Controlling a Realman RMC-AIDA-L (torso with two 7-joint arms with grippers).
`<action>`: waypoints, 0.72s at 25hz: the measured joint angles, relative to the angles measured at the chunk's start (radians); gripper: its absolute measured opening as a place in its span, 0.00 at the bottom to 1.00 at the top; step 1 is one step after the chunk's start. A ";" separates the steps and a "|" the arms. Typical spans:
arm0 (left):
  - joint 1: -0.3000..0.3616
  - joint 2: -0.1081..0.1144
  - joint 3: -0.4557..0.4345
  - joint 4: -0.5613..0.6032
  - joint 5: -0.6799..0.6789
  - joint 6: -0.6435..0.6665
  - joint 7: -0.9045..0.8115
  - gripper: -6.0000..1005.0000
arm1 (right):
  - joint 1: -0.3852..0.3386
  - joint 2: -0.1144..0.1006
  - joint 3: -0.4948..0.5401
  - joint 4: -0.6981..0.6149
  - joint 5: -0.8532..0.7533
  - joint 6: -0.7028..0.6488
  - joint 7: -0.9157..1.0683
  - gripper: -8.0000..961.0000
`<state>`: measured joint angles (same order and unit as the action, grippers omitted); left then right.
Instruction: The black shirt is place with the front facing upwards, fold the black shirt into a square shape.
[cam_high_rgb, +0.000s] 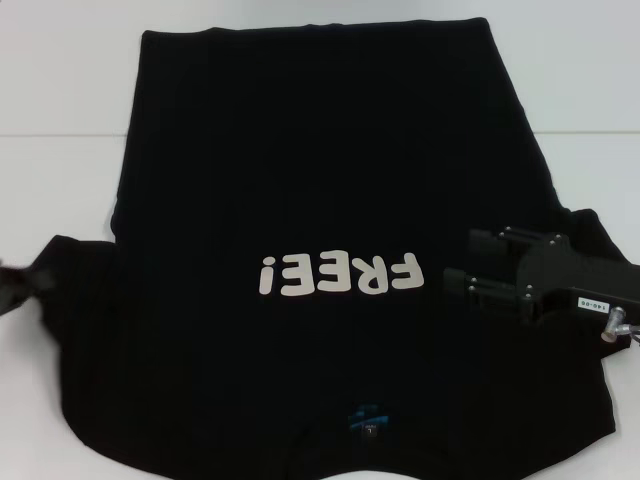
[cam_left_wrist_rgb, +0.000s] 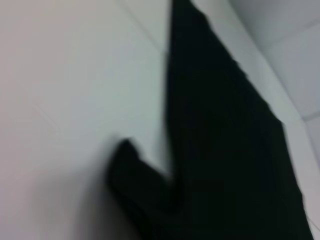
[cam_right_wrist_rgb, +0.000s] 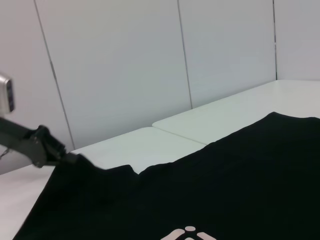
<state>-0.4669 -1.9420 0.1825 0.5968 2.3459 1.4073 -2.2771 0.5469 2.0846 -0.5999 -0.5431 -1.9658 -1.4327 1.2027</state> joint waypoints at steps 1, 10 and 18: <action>-0.018 -0.001 0.008 0.002 0.000 0.009 0.006 0.02 | -0.001 0.000 0.000 0.000 -0.001 0.000 0.000 0.77; -0.156 -0.041 0.263 0.021 0.008 0.010 0.006 0.02 | -0.005 0.000 -0.004 0.009 -0.005 -0.003 0.014 0.77; -0.180 -0.089 0.383 0.042 0.007 -0.032 0.017 0.02 | -0.008 0.000 -0.006 0.013 -0.007 -0.009 0.014 0.77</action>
<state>-0.6469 -2.0312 0.5656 0.6388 2.3529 1.3748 -2.2600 0.5388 2.0846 -0.6059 -0.5297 -1.9723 -1.4419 1.2164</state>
